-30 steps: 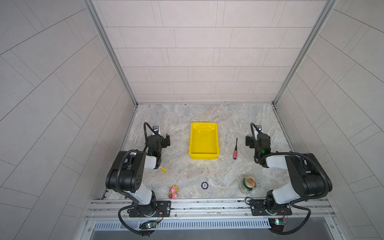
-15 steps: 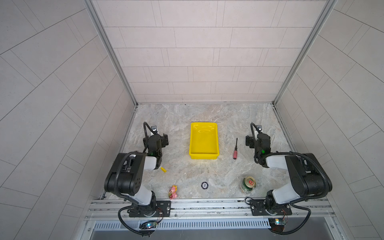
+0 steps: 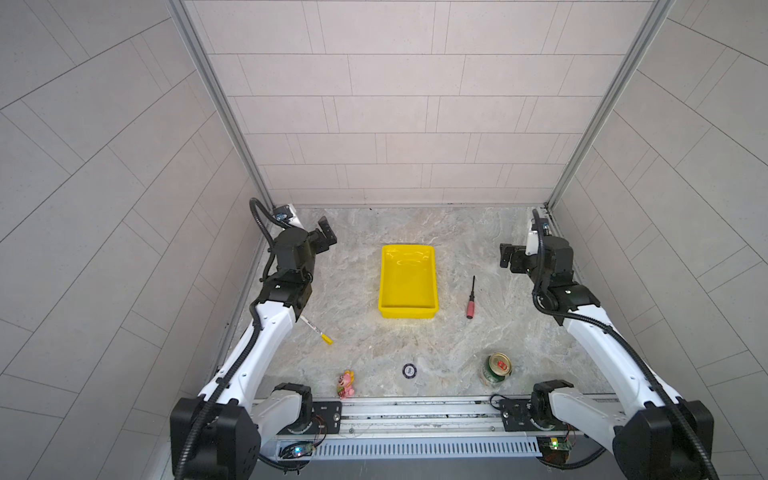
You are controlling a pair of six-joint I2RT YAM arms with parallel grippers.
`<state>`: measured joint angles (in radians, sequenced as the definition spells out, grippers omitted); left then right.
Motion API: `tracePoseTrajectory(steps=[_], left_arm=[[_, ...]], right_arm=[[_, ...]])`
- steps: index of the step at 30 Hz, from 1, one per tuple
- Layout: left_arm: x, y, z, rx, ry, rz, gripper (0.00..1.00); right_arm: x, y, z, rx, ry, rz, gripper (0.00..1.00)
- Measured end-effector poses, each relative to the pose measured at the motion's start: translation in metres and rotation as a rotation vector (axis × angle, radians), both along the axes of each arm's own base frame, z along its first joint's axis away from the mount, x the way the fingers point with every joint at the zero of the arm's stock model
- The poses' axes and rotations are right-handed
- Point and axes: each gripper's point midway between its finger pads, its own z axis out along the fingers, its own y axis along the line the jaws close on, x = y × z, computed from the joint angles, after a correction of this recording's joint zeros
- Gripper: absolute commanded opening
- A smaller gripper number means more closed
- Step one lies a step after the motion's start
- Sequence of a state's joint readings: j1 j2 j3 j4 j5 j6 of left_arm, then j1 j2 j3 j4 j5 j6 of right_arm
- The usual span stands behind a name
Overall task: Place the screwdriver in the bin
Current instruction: 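Move the right gripper over the red-handled screwdriver while the left arm rises forward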
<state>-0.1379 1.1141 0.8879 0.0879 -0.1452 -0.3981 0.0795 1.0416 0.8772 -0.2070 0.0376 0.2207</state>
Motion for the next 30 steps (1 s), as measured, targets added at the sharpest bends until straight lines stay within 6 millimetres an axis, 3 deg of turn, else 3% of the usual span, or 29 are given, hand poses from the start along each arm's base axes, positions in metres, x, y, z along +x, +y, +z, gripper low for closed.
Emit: tracePoseTrajectory(steps=[3, 6, 9, 14, 21, 26, 30], left_arm=[[-0.003, -0.012, -0.029, -0.055, 0.117, -0.054, 1.0], [-0.012, -0.019, -0.06, -0.072, 0.259, -0.085, 1.0], [-0.025, -0.021, -0.075, -0.053, 0.369, -0.102, 1.0], [-0.058, -0.03, -0.08, -0.01, 0.504, -0.199, 1.0], [-0.127, -0.045, -0.079, -0.05, 0.579, -0.346, 1.0], [-0.165, -0.048, -0.083, -0.103, 0.582, -0.372, 1.0], [-0.181, -0.046, -0.083, -0.125, 0.573, -0.363, 1.0]], right_arm=[[-0.015, 0.004, 0.002, 0.076, 0.075, -0.022, 0.99], [-0.029, 0.01, -0.012, 0.161, 0.158, -0.059, 0.99], [-0.039, 0.022, -0.033, 0.206, 0.252, -0.084, 0.99], [-0.038, 0.051, -0.067, 0.188, 0.408, -0.069, 0.99], [-0.038, 0.065, -0.115, 0.157, 0.567, -0.069, 0.98], [-0.044, 0.072, -0.14, 0.155, 0.632, -0.05, 0.91], [-0.045, 0.079, -0.168, 0.152, 0.705, -0.038, 0.82]])
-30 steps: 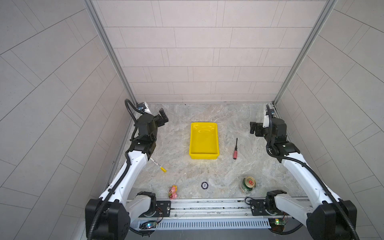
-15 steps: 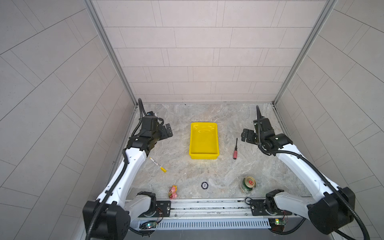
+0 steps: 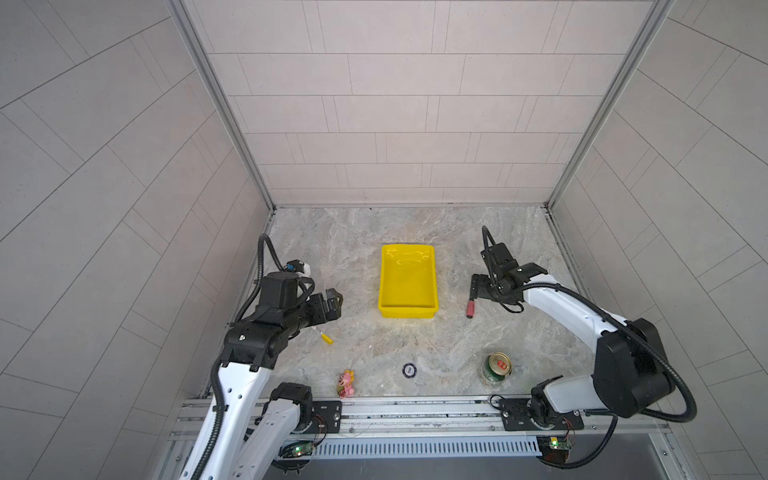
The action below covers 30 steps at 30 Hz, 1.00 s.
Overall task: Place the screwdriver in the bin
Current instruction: 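Move the right gripper over the red-handled screwdriver while the left arm rises forward, then lower the right gripper and close it on the screwdriver's red handle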
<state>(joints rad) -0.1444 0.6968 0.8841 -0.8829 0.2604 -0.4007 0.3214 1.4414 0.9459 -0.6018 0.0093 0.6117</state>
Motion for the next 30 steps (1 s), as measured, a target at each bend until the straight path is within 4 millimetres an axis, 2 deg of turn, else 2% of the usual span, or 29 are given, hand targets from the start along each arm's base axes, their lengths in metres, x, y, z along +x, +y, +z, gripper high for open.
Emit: tracePoseTrajectory(steps=[5, 9, 18, 23, 26, 30], left_arm=[[-0.008, 0.002, -0.013, -0.009, 0.025, 0.017, 1.0], [-0.01, 0.002, -0.026, -0.01, 0.061, 0.024, 1.0], [-0.008, 0.007, -0.033, 0.003, 0.082, 0.059, 1.0], [-0.006, 0.01, -0.036, 0.016, 0.095, 0.077, 1.0], [-0.004, 0.009, -0.042, 0.021, 0.125, 0.075, 1.0], [0.003, 0.006, -0.052, 0.024, 0.177, 0.065, 1.0]], right_arm=[[-0.002, 0.014, -0.036, 0.008, 0.1, 0.034, 0.77], [-0.002, 0.026, -0.05, 0.01, 0.136, 0.06, 0.74], [0.0, 0.03, -0.053, 0.013, 0.132, 0.041, 0.64], [-0.011, 0.025, -0.059, 0.004, 0.143, 0.018, 0.6], [-0.02, 0.021, -0.056, -0.002, 0.133, 0.004, 0.59], [-0.02, 0.018, -0.047, -0.003, 0.098, -0.007, 0.56]])
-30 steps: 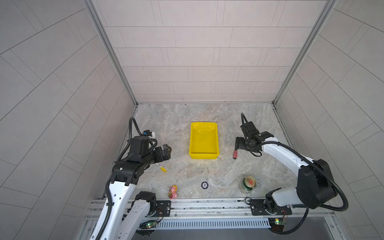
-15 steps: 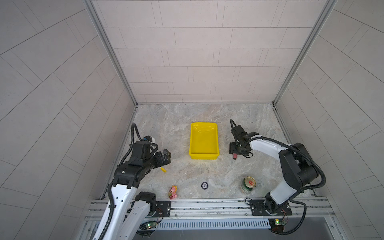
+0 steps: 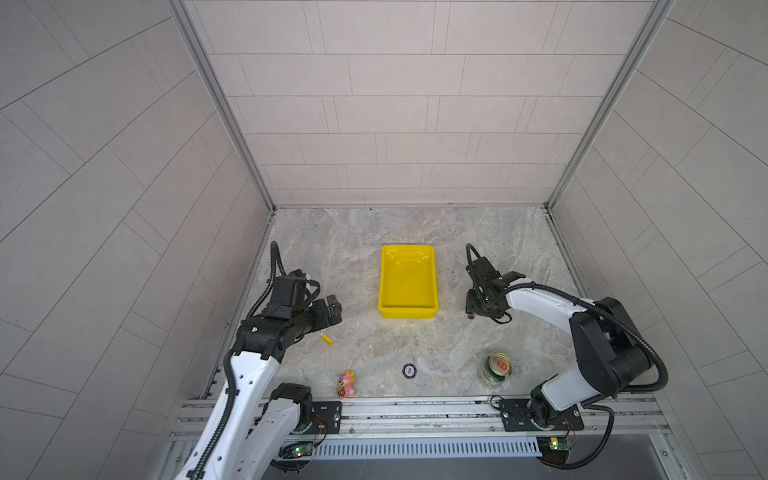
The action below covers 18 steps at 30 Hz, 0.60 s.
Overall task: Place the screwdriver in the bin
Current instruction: 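Lower the right gripper and close it on the screwdriver's red handle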
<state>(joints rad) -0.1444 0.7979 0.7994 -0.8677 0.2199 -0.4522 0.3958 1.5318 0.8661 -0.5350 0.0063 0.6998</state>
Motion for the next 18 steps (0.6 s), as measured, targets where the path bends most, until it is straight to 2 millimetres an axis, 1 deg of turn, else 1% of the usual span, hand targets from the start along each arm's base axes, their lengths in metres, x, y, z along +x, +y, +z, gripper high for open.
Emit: tracePoseTrajectory(steps=[2, 5, 9, 11, 12, 13, 14, 15, 16, 18], left_arm=[[0.006, -0.002, -0.004, 0.0, 0.023, -0.008, 1.0], [0.021, -0.005, -0.001, 0.0, 0.018, -0.02, 1.0], [0.051, -0.014, 0.01, -0.015, 0.003, -0.04, 1.0], [0.071, -0.02, 0.018, -0.029, -0.009, -0.057, 1.0], [0.08, -0.022, 0.02, -0.032, -0.014, -0.064, 1.0], [0.089, -0.025, 0.023, -0.034, -0.023, -0.076, 1.0], [0.099, -0.027, 0.026, -0.034, -0.039, -0.088, 1.0], [0.106, -0.029, 0.028, -0.029, -0.052, -0.1, 1.0], [0.114, -0.03, 0.029, -0.023, -0.064, -0.11, 1.0], [0.122, -0.031, 0.027, -0.013, -0.071, -0.124, 1.0]], right_arm=[[0.001, 0.001, 0.004, 0.001, -0.015, 0.001, 0.56], [0.002, -0.001, 0.011, -0.007, -0.038, 0.001, 0.54], [0.005, -0.003, 0.022, -0.015, -0.067, 0.0, 0.54], [0.008, -0.002, 0.027, -0.016, -0.08, 0.005, 0.54], [0.01, -0.001, 0.028, -0.015, -0.085, 0.009, 0.55], [0.011, 0.0, 0.03, -0.012, -0.089, 0.013, 0.58], [0.013, 0.001, 0.031, -0.006, -0.093, 0.019, 0.64], [0.014, 0.003, 0.032, 0.0, -0.097, 0.026, 0.66], [0.015, 0.005, 0.033, 0.005, -0.1, 0.04, 0.66], [0.015, 0.008, 0.035, 0.005, -0.101, 0.062, 0.66]])
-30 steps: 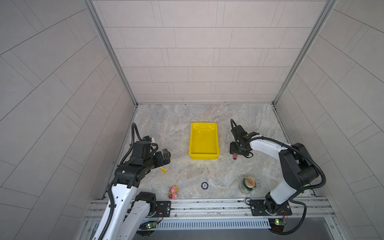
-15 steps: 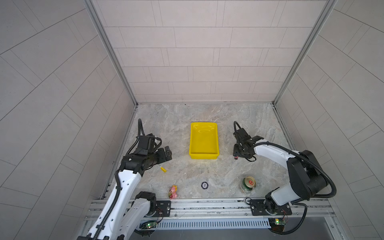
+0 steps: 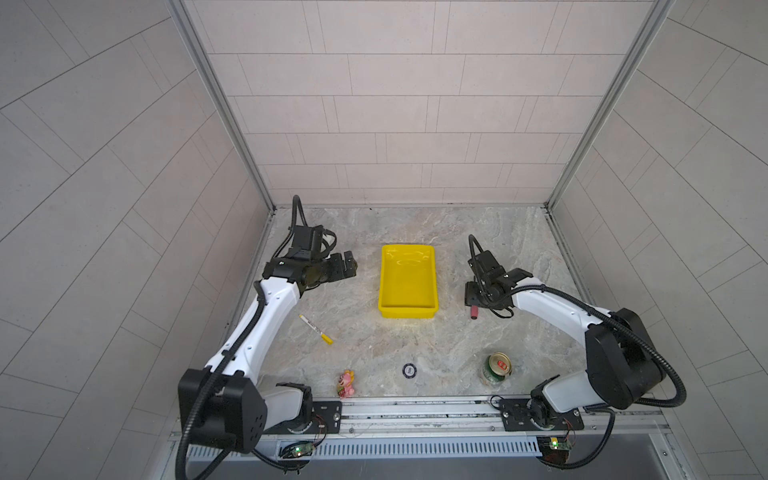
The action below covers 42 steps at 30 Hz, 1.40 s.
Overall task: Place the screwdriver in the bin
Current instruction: 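Lower the right gripper and close it on the screwdriver's red handle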
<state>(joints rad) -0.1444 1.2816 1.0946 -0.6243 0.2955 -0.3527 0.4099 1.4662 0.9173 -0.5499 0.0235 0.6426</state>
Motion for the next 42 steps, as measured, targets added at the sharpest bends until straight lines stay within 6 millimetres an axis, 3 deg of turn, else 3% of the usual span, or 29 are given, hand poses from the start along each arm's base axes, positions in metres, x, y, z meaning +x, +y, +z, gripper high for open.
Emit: tracePoseTrajectory(steps=[5, 12, 42], left_arm=[[0.013, -0.002, -0.013, 0.019, 0.034, -0.017, 1.0], [0.043, -0.013, -0.006, -0.013, 0.027, -0.042, 1.0], [0.037, -0.014, -0.018, -0.009, 0.064, -0.062, 1.0]], right_arm=[[0.008, 0.004, 0.009, -0.003, -0.021, 0.026, 0.57], [0.005, 0.003, 0.0, -0.016, 0.008, 0.03, 0.49], [-0.009, 0.001, -0.05, -0.03, 0.131, -0.003, 0.34]])
